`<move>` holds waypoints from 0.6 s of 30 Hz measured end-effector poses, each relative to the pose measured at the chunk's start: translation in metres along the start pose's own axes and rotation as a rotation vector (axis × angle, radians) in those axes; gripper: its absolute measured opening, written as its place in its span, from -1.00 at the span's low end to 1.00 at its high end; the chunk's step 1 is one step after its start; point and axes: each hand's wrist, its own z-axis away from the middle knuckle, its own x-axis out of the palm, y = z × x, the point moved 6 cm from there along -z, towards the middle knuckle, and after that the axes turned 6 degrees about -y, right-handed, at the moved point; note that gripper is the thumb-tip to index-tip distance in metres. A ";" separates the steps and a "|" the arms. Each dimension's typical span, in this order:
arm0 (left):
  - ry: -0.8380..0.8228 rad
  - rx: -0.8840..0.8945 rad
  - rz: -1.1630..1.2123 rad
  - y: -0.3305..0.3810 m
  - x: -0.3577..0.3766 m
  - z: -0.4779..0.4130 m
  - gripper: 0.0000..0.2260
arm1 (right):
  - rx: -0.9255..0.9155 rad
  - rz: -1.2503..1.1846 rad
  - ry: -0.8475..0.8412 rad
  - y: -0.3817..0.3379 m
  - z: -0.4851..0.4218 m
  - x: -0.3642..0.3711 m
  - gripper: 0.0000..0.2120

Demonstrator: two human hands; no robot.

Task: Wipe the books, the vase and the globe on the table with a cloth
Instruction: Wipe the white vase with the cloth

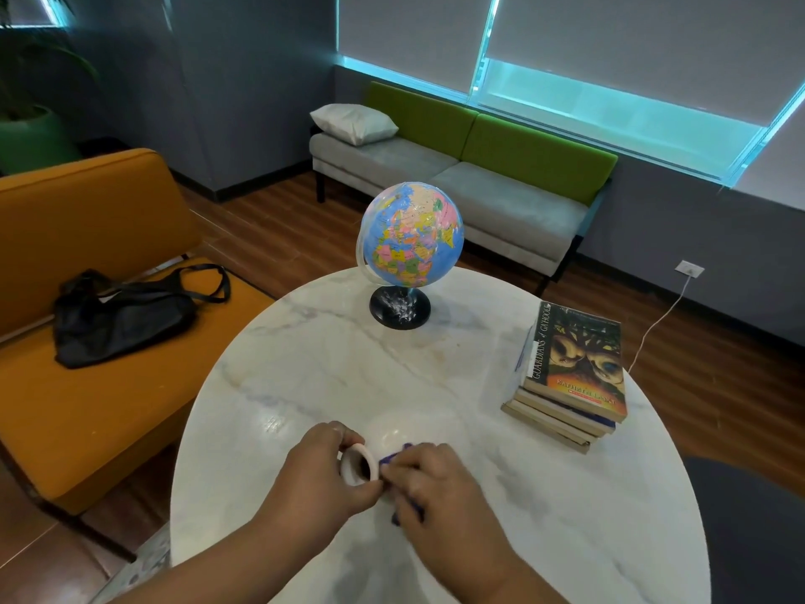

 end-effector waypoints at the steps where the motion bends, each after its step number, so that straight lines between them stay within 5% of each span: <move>1: -0.001 0.011 -0.008 0.001 0.001 -0.001 -0.68 | -0.058 0.041 -0.009 -0.004 0.000 0.004 -0.80; 8: 0.002 0.035 -0.062 0.001 -0.001 -0.001 -0.68 | 0.316 -0.087 0.147 0.046 -0.011 -0.023 -0.79; 14: 0.004 0.088 -0.067 0.006 0.002 0.002 -0.75 | -0.009 0.117 -0.050 0.005 -0.010 -0.002 -0.77; 18: 0.003 0.093 -0.071 0.009 0.001 0.001 -0.71 | 0.141 -0.033 0.029 0.022 -0.021 -0.012 -0.75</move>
